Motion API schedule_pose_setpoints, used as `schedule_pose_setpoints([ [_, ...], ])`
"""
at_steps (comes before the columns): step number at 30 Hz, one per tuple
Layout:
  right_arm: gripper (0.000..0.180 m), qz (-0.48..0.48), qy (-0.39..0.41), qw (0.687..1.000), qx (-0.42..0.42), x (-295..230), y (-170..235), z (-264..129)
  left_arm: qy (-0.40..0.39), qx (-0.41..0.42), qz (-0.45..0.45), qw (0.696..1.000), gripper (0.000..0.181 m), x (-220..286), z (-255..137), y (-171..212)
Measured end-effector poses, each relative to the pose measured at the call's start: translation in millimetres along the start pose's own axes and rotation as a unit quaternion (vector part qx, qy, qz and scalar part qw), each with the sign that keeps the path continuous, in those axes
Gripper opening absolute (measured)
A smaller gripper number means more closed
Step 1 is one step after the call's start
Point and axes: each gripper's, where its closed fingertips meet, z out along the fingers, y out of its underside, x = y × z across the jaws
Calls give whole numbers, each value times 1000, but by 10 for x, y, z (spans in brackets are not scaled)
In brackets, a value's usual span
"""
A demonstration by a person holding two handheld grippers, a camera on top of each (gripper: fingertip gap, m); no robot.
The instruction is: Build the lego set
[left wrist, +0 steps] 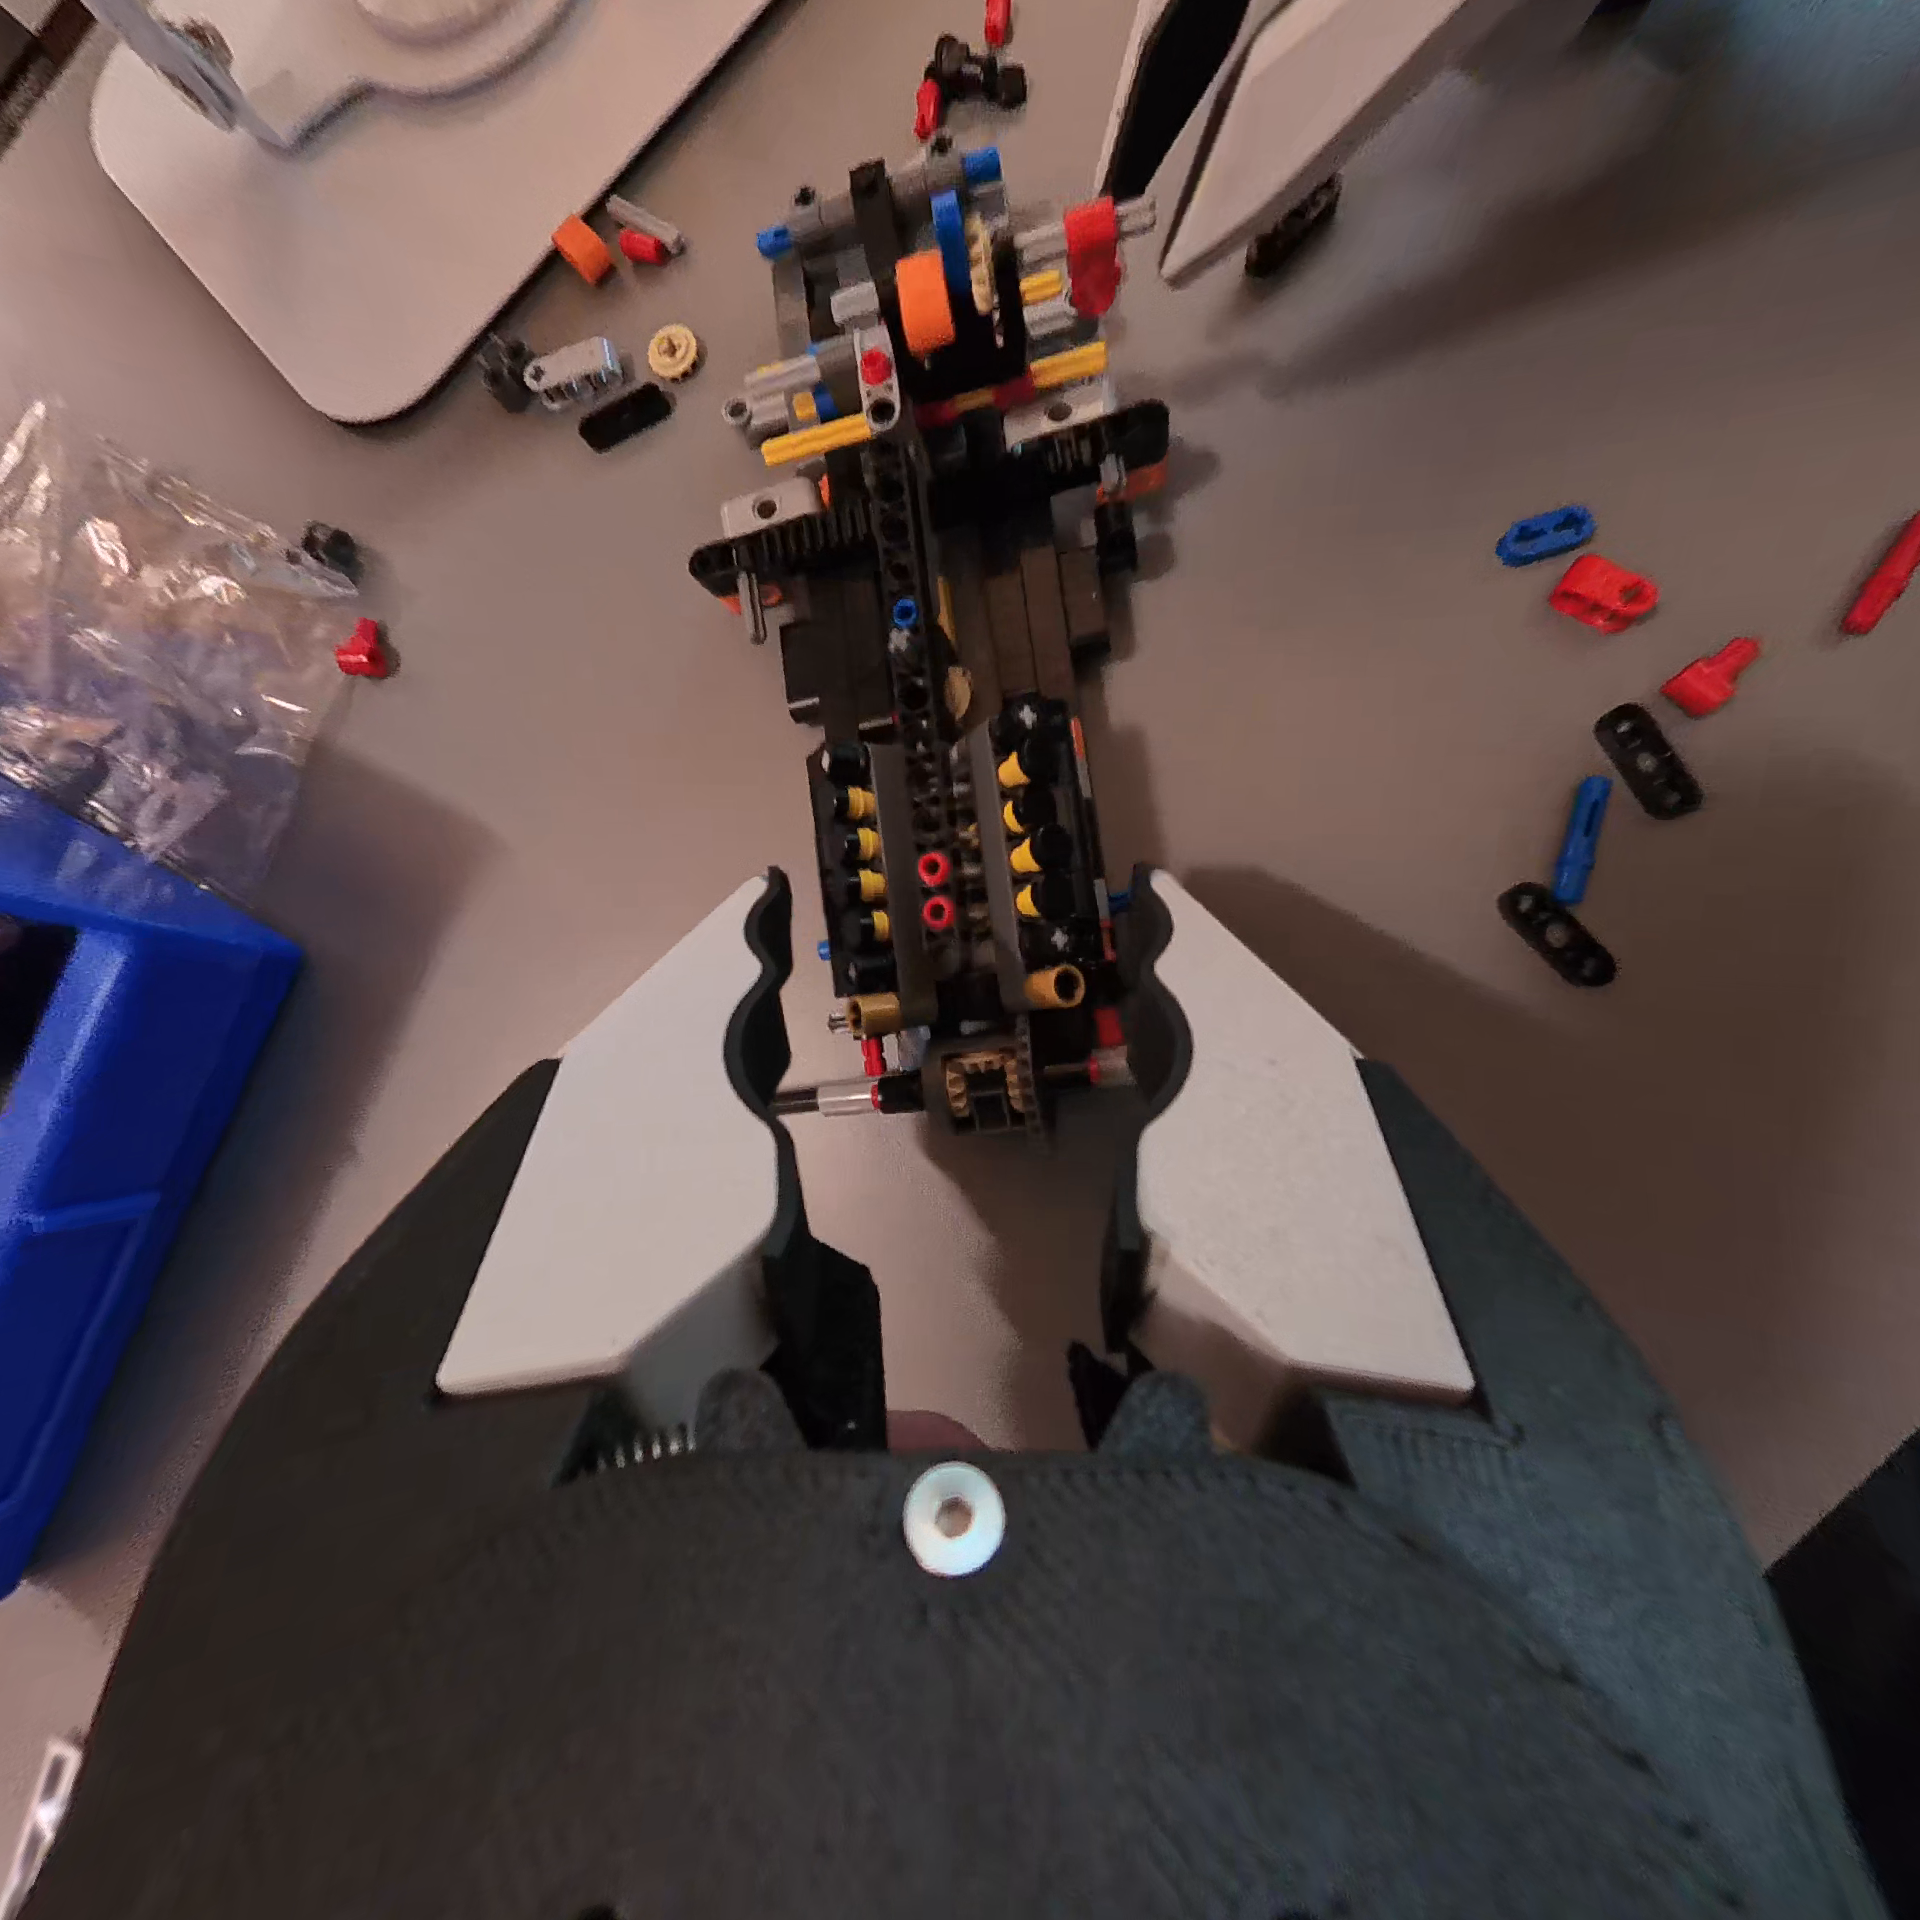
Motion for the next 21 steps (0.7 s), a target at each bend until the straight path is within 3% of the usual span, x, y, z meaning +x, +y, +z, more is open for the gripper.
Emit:
schedule_pose_setpoints([
  [1, 11, -6, 3, 1000, -1, -2, -7, 4, -2, 3, 3, 1000, 63, -1, -9, -34],
  [13, 6, -11, 26, 1000, -13, 58, -16, 77, 13, 8, 96, 995, 58, 67, 334, -571],
  [21, 5, -3, 22, 1000, -13, 101, -50, 130, 26, 16, 101, 994, 55, 1, 459, -672],
])
